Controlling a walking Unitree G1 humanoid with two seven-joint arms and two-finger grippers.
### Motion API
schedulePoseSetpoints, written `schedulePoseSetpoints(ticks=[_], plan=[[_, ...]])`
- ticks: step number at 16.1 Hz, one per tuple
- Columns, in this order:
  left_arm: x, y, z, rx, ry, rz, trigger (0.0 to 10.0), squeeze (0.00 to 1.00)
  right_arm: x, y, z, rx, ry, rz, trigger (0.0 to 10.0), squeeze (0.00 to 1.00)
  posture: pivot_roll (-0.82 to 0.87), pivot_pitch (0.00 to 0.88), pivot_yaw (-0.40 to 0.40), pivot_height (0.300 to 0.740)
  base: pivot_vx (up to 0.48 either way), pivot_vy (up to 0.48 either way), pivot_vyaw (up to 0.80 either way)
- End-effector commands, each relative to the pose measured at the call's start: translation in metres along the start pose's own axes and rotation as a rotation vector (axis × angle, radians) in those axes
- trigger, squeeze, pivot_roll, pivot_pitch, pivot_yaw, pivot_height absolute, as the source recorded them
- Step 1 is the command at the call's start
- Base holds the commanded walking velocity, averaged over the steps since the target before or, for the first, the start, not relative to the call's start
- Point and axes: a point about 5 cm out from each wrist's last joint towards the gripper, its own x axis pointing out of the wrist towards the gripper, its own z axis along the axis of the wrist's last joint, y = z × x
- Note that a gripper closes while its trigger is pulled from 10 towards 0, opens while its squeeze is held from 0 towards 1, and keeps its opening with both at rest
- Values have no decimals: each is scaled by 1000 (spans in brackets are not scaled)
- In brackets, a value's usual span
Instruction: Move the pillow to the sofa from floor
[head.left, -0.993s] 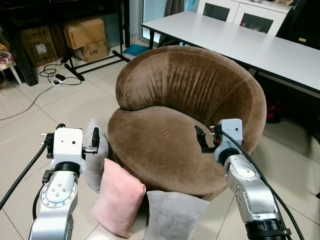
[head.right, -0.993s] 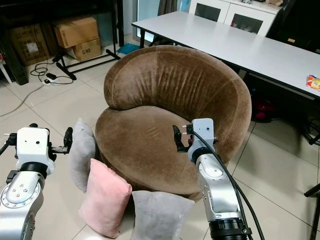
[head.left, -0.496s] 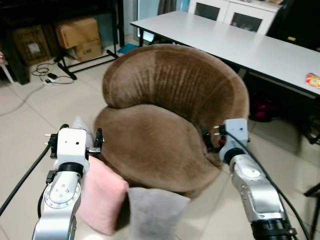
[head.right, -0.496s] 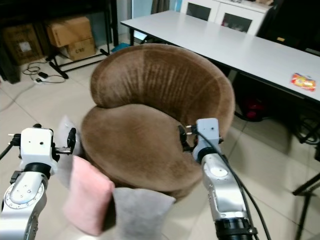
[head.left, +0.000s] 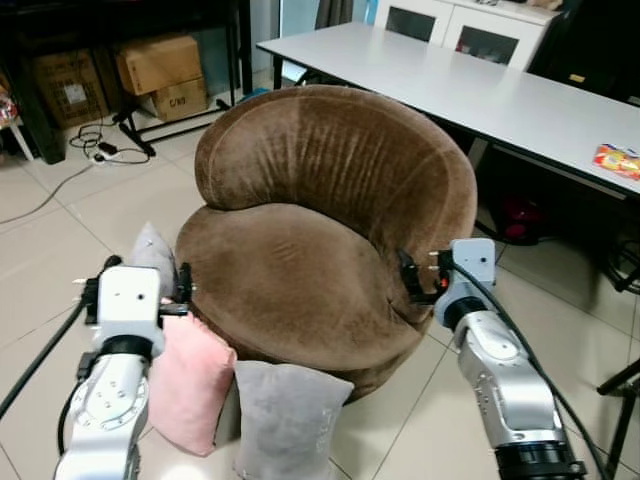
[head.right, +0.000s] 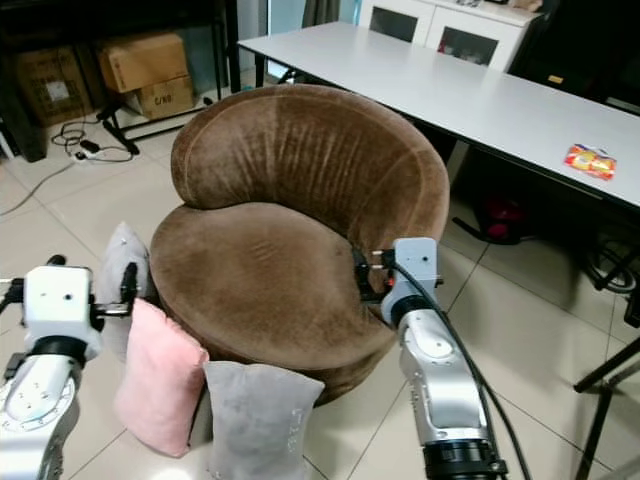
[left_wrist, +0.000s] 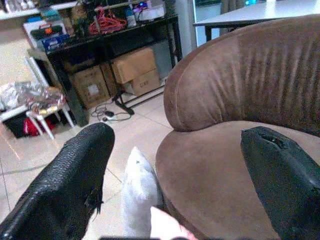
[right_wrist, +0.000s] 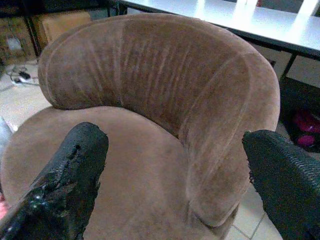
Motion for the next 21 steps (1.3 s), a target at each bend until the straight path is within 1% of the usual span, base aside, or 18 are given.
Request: schedulePoseSetpoints(ticks=[1, 5, 6, 7, 11, 14, 15, 16, 21], plan=[[-2, 0, 5, -18, -25, 4, 10000, 0, -2, -2, 5, 11, -26, -7, 10000, 0, -44, 0, -76, 695, 0, 0, 0], [-4, 0, 3, -52, -19, 7, 10000, 0, -3, 2, 3, 8, -26, 9, 10000, 0, -42, 0, -74, 655, 0, 0, 0], [-5, 0, 4, -41, -23, 10, 10000, 0, -3, 2, 3, 8, -26, 10, 10000, 0, -42, 0, -74, 645, 0, 0, 0], [-5, 0, 3, -11, -31, 13, 10000, 0, -3, 2, 3, 7, -24, 13, 10000, 0, -37, 0, -77, 635, 0, 0, 0], [-5, -1, 4, 3, -42, 7, 10000, 0, -2, 4, 2, -7, -16, 41, 10000, 0, -31, 0, -84, 600, 0, 0, 0], [-6, -3, 4, -37, -48, -18, 10000, 0, -1, 4, 2, -27, -9, 60, 10000, 0, -27, 0, -90, 600, 0, 0, 0], [-6, -3, 4, -44, -50, -18, 10000, 86, -1, 4, 2, -30, -8, 62, 10000, 0, -27, 0, -90, 600, 0, 0, 0], [-6, -3, 4, -50, -51, -18, 10000, 118, -1, 4, 2, -33, -5, 65, 10000, 0, -27, 0, -90, 600, 270, 0, 0], [-7, -1, 2, -59, -42, -13, 10000, 114, 1, 3, 0, -42, 16, 58, 10000, 0, -24, 0, -93, 600, 319, 0, 0]])
